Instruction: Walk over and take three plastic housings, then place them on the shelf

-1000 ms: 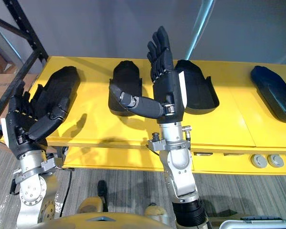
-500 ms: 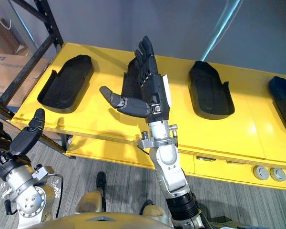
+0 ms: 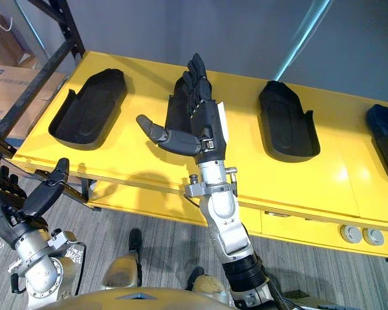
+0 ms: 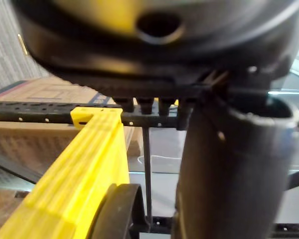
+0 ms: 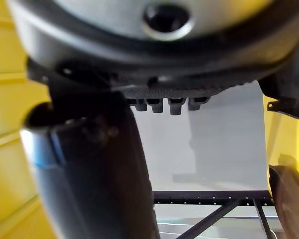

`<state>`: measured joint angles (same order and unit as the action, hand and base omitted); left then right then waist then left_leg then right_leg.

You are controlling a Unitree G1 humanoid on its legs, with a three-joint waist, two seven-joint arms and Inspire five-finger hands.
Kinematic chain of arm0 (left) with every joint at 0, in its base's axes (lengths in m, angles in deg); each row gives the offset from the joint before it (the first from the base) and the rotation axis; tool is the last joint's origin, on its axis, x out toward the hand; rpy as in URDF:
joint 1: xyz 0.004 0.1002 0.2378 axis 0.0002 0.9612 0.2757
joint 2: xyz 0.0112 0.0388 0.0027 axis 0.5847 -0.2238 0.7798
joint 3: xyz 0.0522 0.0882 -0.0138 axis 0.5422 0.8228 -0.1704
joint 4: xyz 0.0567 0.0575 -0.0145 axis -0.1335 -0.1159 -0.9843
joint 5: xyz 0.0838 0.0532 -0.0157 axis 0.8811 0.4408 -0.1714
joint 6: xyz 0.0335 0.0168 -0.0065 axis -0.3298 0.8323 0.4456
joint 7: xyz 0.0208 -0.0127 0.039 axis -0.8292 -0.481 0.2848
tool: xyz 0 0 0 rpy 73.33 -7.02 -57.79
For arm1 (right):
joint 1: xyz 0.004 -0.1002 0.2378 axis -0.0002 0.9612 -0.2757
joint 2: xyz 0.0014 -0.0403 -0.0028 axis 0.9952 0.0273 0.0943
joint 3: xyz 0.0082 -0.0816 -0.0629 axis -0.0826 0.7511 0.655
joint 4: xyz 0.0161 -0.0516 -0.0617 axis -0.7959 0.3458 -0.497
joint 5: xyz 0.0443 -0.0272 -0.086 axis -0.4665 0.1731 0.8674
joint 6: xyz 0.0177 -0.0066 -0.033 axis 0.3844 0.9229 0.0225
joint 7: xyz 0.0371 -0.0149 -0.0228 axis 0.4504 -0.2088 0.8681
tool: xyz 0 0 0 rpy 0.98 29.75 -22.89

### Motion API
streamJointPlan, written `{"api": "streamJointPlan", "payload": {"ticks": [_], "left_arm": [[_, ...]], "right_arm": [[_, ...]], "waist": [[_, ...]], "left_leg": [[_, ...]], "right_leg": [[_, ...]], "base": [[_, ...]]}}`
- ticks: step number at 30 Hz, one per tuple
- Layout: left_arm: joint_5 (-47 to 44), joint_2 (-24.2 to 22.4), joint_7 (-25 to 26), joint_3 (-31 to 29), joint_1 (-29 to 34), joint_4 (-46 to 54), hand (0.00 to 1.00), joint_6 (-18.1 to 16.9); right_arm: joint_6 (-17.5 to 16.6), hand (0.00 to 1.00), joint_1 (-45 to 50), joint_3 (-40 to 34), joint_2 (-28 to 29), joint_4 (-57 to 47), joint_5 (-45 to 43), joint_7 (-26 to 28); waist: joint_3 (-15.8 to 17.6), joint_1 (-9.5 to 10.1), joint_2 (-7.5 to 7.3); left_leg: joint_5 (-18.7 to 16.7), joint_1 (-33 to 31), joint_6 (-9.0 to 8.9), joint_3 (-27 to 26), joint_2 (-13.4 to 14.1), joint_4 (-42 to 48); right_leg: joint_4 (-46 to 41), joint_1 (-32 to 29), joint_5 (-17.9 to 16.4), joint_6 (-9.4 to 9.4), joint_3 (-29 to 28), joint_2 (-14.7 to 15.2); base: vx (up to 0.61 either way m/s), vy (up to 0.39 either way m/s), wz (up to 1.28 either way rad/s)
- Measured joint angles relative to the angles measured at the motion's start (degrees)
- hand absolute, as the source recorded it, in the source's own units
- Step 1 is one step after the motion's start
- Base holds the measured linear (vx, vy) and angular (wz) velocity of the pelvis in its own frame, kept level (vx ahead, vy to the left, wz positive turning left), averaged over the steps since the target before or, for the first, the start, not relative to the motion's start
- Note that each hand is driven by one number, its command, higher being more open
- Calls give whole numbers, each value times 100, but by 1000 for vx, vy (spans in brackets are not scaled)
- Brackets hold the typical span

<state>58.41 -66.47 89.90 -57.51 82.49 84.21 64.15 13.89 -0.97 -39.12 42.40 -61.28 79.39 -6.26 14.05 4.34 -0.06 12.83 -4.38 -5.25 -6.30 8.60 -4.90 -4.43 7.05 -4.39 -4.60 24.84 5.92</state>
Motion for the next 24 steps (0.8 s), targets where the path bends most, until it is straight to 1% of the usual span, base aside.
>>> {"api": "streamJointPlan", "payload": {"ticks": [3, 4, 7, 9, 11, 13, 17, 20, 23, 24], "left_arm": [[23, 9, 53, 91, -201, 0, 100, -73], [32, 13, 128, 123, -299, 0, 100, -95], [31, 20, 190, 158, -422, 1, 100, -94], [31, 20, 187, 166, -445, 1, 100, -85], [24, 20, 187, 165, -480, -2, 100, -17], [6, 20, 163, 168, -546, -41, 100, 9], [-45, 26, -26, 170, -638, -255, 100, 240], [-145, 26, -72, 195, -640, -475, 100, 325], [-194, 32, -62, 189, -659, -560, 100, 346], [-214, 34, -60, 168, -684, -574, 100, 349]], "right_arm": [[6, 100, 38, -67, -4, 0, -2, 115], [6, 100, 52, -62, -2, -2, -2, 200], [6, 100, 92, -63, -2, -9, -1, 284], [10, 100, 144, -63, -3, -9, -3, 294], [20, 100, 149, -66, -5, -9, -3, 301], [34, 100, 149, -68, -4, -14, -4, 317], [119, 100, 151, -82, -1, -35, -4, 359], [143, 100, 156, -200, 5, -67, -32, 439], [148, 100, 180, -333, 7, -151, -120, 442], [151, 100, 205, -390, 10, -224, -124, 444]], "waist": [[11, -65, 17], [31, -115, 32], [75, -152, 85], [80, -159, 93], [80, -154, 93], [81, -159, 93], [86, -175, 95], [118, -180, 89], [178, -244, 109], [207, -286, 138]], "left_leg": [[-6, 33, -8, -24, 14, 0], [-17, 75, -17, -68, 18, -1], [-43, 93, -35, -156, 35, -1], [-46, 92, -39, -201, 52, -1], [-52, 94, -49, -266, 75, 0], [-31, 97, -20, -287, 81, 1], [-28, 110, -18, -349, 85, 4], [-41, 172, -25, -432, 97, 3], [-47, 190, -25, -451, 104, 3], [-83, 190, -33, -467, 106, 3]], "right_leg": [[-41, -4, -9, 10, -23, 2], [-43, -6, -10, 12, -73, 5], [-43, -38, -24, 40, -159, 9], [-53, -81, -23, 40, -207, 2], [-62, -110, -14, 34, -263, -10], [-86, -123, 6, 5, -292, -14], [-139, -173, 4, 8, -366, -1], [-151, -170, 2, 11, -443, 1], [-170, -174, -3, 16, -467, 1], [-175, -187, -3, 16, -484, 3]], "base": [[-17, -18, -7], [-18, -7, -11], [-25, -4, -16], [-8, -11, -13], [13, -22, -14], [29, -25, -9], [29, -17, -9], [10, -14, -13], [-18, -10, -5], [-29, 0, -5]]}}
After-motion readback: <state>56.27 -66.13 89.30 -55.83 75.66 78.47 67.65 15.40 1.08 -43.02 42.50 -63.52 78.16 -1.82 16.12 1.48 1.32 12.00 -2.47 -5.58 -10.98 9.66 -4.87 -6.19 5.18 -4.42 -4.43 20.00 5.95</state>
